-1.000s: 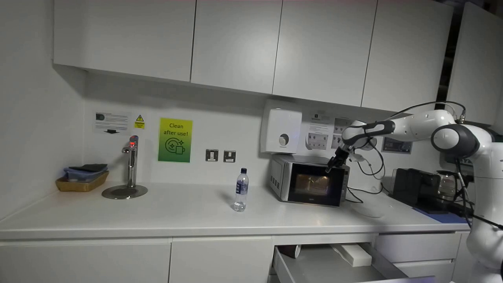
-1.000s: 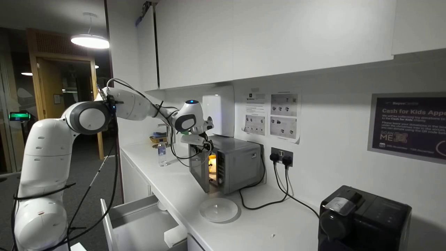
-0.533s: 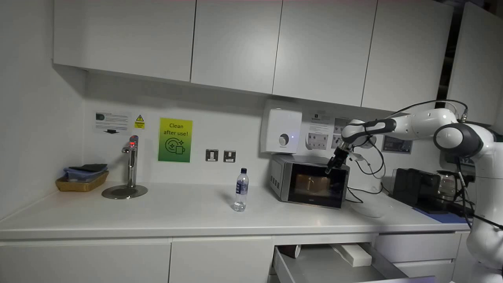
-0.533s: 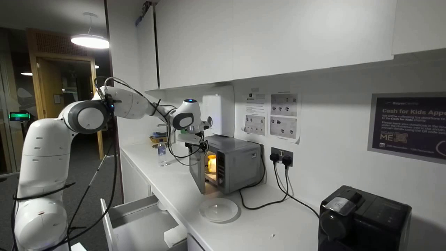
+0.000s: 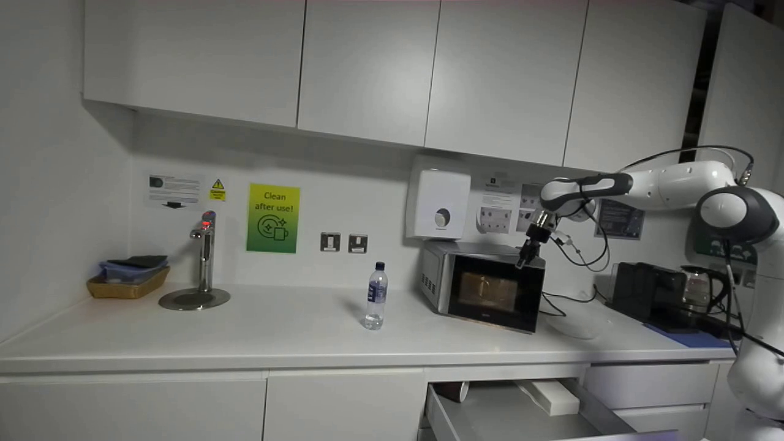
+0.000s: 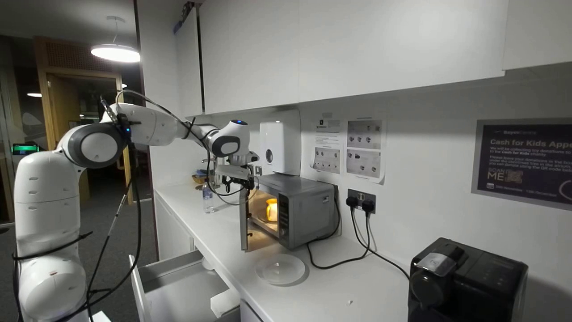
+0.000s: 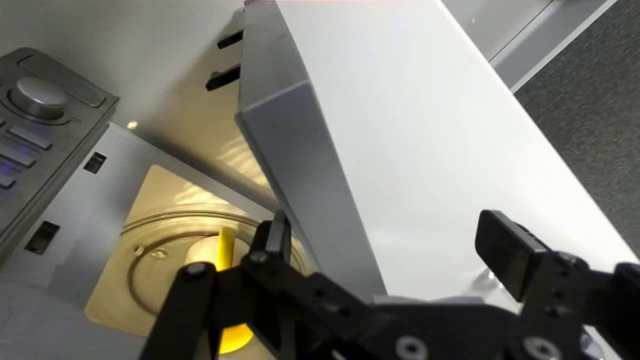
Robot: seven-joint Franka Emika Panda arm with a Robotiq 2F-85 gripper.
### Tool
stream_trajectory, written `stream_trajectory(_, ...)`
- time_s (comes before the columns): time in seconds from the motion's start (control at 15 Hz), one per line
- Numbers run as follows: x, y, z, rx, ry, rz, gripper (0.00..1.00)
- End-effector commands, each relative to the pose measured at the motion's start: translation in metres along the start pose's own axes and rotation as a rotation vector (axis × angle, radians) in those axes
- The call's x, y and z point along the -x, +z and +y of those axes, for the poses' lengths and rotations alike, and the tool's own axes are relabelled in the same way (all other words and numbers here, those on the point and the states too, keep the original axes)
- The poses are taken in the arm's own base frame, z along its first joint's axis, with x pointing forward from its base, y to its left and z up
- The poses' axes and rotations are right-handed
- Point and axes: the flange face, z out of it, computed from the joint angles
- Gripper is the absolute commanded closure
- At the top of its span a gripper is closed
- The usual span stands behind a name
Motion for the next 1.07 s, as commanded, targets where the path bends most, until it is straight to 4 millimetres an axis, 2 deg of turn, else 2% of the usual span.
stream_trajectory(0.0,0.022,-0.012,-0.024,-0.078,-0.088,-0.007,0.0)
stream_trajectory(0.27,0.029,0.003,-0.037,-0.172,-0.137,-0.054,0.0)
stream_trajectory(0.6,0.022,0.021,-0.052,-0.223,-0.172,-0.101,0.0)
stream_trajectory(1.0,0.007,0.017,-0.078,-0.226,-0.228,-0.091,0.0)
